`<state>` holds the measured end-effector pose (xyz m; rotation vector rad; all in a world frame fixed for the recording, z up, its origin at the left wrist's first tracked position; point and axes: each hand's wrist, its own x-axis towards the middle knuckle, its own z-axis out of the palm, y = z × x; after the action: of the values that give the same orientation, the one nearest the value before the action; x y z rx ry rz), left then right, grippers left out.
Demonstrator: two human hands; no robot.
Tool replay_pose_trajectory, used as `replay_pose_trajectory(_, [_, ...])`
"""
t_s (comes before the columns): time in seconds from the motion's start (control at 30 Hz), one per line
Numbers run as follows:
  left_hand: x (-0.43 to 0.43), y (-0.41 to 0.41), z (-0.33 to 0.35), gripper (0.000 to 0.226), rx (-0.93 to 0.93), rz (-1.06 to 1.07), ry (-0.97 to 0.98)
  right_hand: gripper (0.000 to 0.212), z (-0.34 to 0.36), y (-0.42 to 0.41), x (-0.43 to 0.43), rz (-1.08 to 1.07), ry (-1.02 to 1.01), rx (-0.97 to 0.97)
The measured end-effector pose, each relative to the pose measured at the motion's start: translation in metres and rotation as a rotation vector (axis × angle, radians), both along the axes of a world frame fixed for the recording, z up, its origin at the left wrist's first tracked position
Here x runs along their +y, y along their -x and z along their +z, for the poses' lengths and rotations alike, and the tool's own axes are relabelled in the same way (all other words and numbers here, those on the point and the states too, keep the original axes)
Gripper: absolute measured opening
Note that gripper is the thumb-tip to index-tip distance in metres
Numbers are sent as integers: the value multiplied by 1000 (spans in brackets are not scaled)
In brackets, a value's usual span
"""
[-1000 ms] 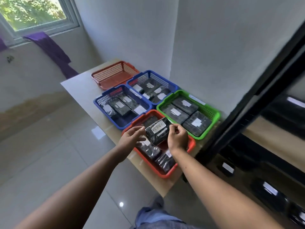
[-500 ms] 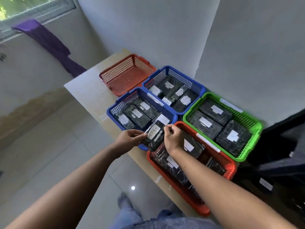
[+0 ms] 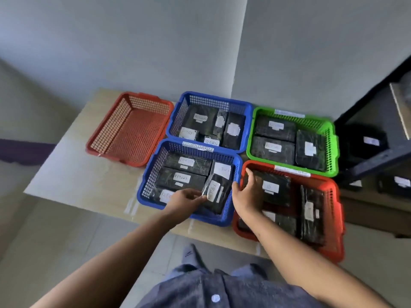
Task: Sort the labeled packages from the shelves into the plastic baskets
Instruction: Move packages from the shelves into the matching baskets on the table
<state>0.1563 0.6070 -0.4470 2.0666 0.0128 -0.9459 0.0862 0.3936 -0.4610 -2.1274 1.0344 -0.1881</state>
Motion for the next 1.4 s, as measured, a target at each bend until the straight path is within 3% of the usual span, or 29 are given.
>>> replay_pose_trajectory(0.13, [-8, 4, -7, 38, -100, -100, -100, 67, -8, 9, 15, -37, -64, 92])
replay_pose_trajectory(0.33, [-16, 2, -12, 39, -209, -245, -207, 55, -24, 16, 26, -81, -23, 119])
replay_pose_trajectory(0.63, [-19, -12, -20, 29, -276, -531, -338, 53, -34, 17, 24, -64, 61, 141])
replay_pose_trajectory(0.73, [-18, -15, -22, 20, -341, -539, -337, 51, -33, 18, 25, -49, 69, 148])
replay_pose_trajectory(0.93, [-27, -6, -18, 45, -407, -486, -347, 53, -32, 18, 23, -38, 62, 152])
replay_pose_trajectory(1.2, [-30, -6, -22, 18, -379, -472, -362, 55, -30, 19, 17, 10, 43, 169])
replay_pose_trajectory(1.4, [-27, -8, -26, 13, -450, -461, -379, 58, -35, 21, 17, 53, 39, 166])
